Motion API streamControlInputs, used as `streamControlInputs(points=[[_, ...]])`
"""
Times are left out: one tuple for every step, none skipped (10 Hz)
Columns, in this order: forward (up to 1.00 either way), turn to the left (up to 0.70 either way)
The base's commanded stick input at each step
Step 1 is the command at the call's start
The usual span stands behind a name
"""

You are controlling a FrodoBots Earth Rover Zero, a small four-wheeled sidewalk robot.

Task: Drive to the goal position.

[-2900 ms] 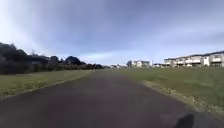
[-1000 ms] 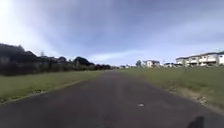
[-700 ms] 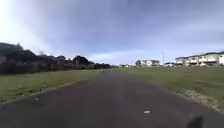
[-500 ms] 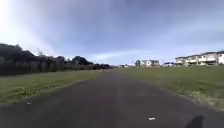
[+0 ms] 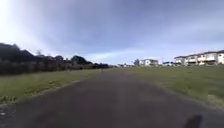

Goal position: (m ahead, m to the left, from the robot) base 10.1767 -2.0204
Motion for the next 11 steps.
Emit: streamControlInputs(points=[[1.00,0.00],[1.00,0.00],[1.00,0.00],[1.00,0.00],[1.00,0.00],[1.00,0.00],[1.00,0.00],[1.00,0.00],[1.00,0.00],[1.00,0.00],[1.00,0.00]])
